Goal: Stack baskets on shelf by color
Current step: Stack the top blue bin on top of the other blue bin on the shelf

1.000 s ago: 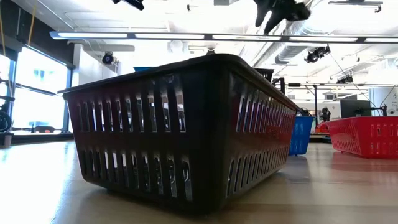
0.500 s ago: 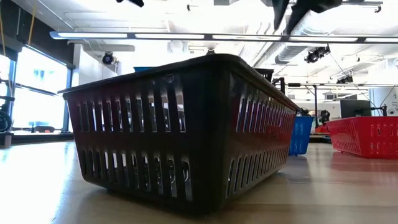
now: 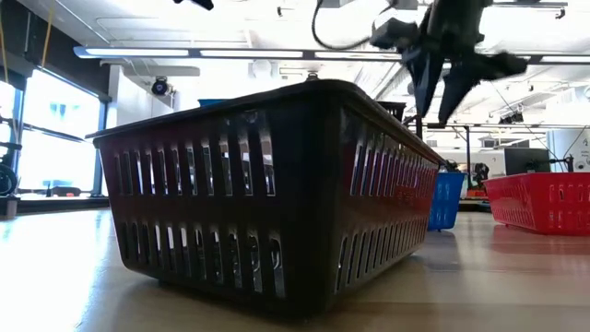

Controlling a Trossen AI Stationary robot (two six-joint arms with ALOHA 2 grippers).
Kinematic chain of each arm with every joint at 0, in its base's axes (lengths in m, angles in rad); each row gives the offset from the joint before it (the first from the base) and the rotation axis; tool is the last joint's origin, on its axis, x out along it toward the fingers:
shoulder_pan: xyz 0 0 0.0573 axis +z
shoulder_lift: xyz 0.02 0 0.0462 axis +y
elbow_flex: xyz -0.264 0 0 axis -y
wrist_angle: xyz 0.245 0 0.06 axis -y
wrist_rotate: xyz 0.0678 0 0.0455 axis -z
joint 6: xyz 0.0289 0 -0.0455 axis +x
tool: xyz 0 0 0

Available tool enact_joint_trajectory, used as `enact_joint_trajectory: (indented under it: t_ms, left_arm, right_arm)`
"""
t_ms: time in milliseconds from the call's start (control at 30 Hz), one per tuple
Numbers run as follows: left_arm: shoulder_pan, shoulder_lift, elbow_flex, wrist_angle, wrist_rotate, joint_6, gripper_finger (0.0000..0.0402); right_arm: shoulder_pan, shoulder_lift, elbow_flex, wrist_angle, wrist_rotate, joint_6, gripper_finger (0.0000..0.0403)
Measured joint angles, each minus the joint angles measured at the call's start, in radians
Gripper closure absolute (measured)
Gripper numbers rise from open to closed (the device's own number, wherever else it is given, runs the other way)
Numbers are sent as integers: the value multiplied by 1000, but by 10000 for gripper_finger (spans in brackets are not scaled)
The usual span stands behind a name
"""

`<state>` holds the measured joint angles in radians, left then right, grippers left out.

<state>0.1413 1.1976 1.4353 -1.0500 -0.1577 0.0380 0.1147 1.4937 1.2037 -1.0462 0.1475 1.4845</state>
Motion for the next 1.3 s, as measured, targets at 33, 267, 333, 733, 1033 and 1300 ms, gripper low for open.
enact_joint_trajectory:
  t_ms: [33,267,333,733,1033,1300]
  left_arm:
    - [0,0,0,0,0,0,241]
    - [0,0,0,0,-1,-8,241]
    - [0,0,0,0,-1,-8,241]
    - [0,0,0,4,-2,-53,241]
    - [0,0,0,11,-2,-89,241]
    - [-4,19,0,16,-3,-91,241]
  right_arm:
    - [-3,0,-23,25,-3,0,289]
    - [-17,0,-140,143,-3,2,289]
    - [-17,0,-169,164,-5,9,289]
    - [-17,0,-332,336,-45,44,304]
    - [-17,0,-357,375,-31,37,372]
    - [-12,0,-337,408,33,61,399]
